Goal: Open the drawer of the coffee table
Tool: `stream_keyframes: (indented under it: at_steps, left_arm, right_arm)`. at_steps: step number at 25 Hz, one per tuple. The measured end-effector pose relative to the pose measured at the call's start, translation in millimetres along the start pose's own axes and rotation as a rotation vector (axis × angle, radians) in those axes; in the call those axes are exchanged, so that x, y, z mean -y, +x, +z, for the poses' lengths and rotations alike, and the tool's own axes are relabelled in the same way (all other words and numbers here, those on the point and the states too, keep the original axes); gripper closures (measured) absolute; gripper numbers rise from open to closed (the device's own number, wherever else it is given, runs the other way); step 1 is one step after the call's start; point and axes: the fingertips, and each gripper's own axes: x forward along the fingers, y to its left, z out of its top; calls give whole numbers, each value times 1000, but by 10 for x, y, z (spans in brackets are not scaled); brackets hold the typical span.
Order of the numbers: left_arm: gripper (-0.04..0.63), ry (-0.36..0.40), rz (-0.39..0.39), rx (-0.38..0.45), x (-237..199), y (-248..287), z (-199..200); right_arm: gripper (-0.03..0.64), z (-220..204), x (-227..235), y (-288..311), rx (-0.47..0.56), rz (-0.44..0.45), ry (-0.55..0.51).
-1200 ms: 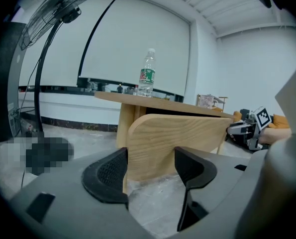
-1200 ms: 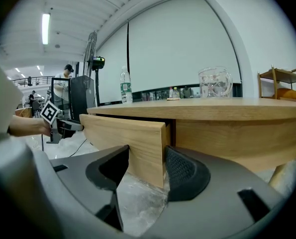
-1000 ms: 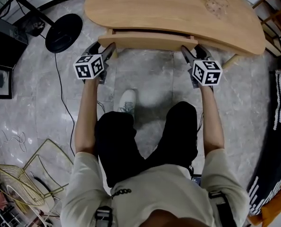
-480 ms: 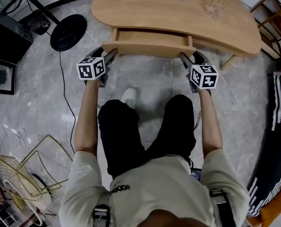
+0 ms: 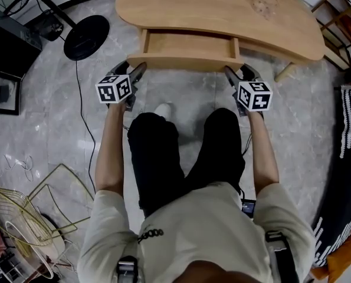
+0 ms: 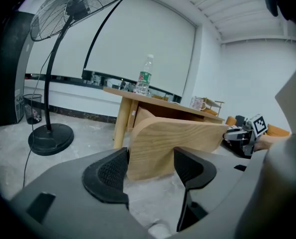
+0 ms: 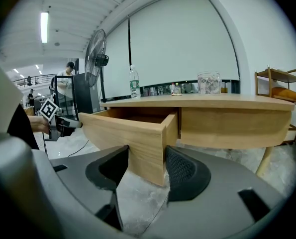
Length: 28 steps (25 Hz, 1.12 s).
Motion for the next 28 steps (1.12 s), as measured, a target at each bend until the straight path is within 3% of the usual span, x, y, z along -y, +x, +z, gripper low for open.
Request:
stream_keyframes:
  at_steps: [28]
  left_arm:
    - [298,-21,-5,26,179,-378,-255]
  right_arm:
    - [388,-209,-231,-371,-11,34,-1]
